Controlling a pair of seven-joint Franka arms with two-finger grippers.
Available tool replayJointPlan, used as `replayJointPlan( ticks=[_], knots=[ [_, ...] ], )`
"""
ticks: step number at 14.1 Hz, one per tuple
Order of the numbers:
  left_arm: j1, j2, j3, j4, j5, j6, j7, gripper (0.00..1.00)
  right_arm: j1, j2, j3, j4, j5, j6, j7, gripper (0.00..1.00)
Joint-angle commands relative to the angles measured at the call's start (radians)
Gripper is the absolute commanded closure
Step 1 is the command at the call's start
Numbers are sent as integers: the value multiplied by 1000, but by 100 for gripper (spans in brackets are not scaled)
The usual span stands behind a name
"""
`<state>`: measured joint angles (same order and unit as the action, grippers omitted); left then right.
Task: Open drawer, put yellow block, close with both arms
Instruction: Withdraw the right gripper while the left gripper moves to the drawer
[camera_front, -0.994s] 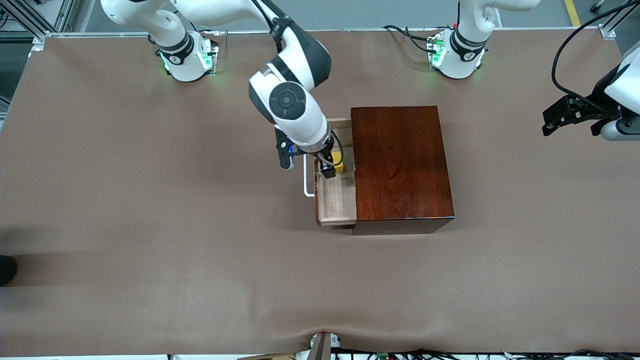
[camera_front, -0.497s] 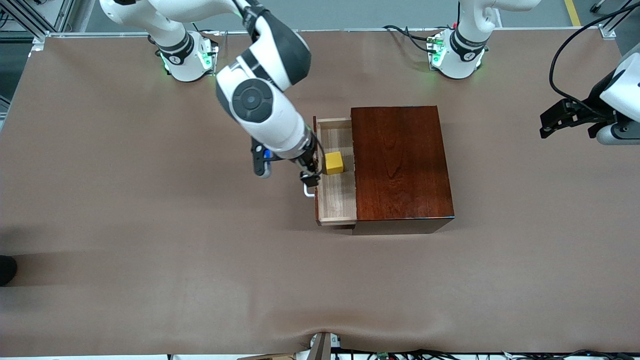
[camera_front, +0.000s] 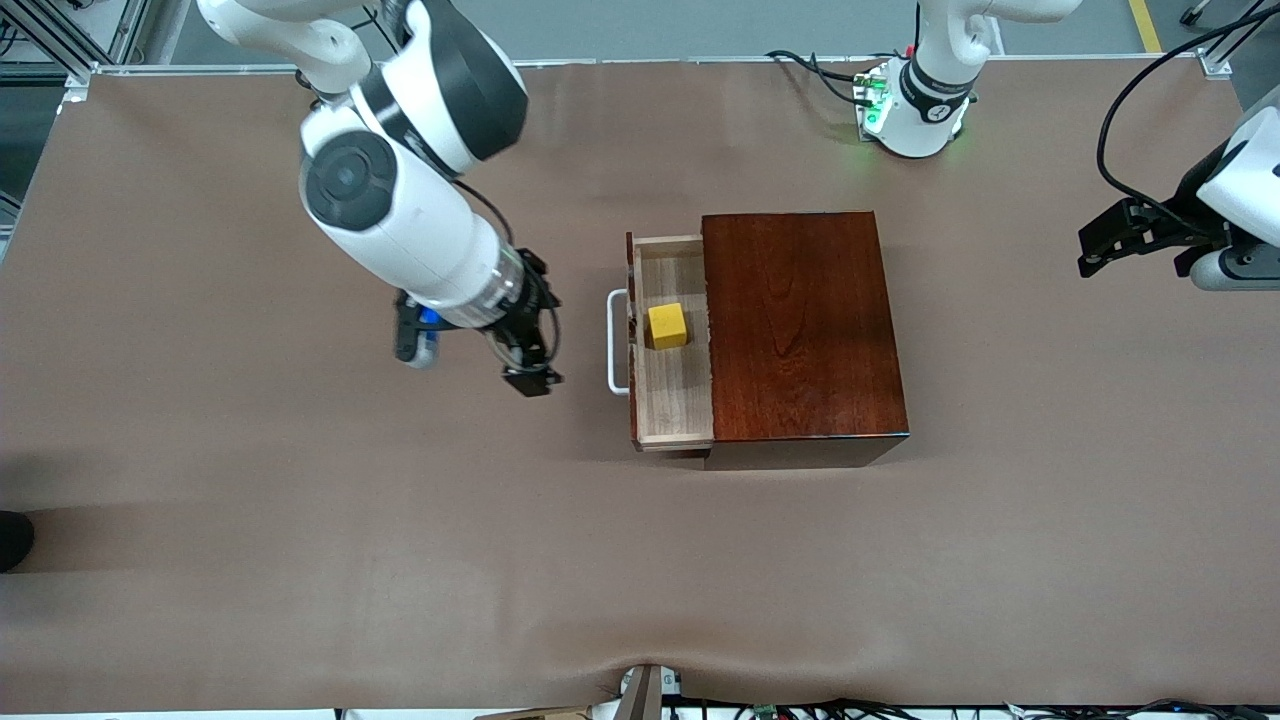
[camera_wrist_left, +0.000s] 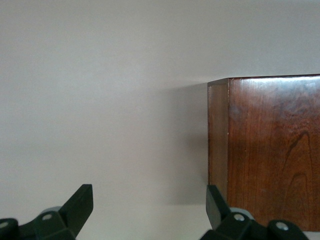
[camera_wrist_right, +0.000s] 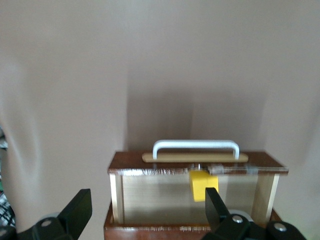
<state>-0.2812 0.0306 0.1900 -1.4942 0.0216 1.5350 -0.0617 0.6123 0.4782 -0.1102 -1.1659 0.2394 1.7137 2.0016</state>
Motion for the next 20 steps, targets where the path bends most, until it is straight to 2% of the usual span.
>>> replayJointPlan(
  ticks=[1,3,6,8,13,17,20],
  knots=[
    [7,0,-4,9,4,-6,22,0,-9,-50,14,-11,-89,-71,-6,0],
    [5,2,-4,11,4,-6,20,0,-11,-75,15,-11,-138,-114,-7,0],
    [8,0,-4,11,4,-7,23,0,-35,-98,14,-11,-144,-187,-44,0],
    [7,0,-4,9,4,-7,22,0,-66,-113,15,-11,-144,-242,-172,0],
    [-4,3,-4,11,6,-6,19,0,-144,-151,17,-12,-129,-252,-318,0],
    [-15,6,-14,17,6,-6,-1,0,-164,-158,12,-12,-146,-335,-538,0],
    [-93,58,-46,60,6,-6,-33,0,-227,-167,15,-12,-144,-345,-657,0]
  ],
)
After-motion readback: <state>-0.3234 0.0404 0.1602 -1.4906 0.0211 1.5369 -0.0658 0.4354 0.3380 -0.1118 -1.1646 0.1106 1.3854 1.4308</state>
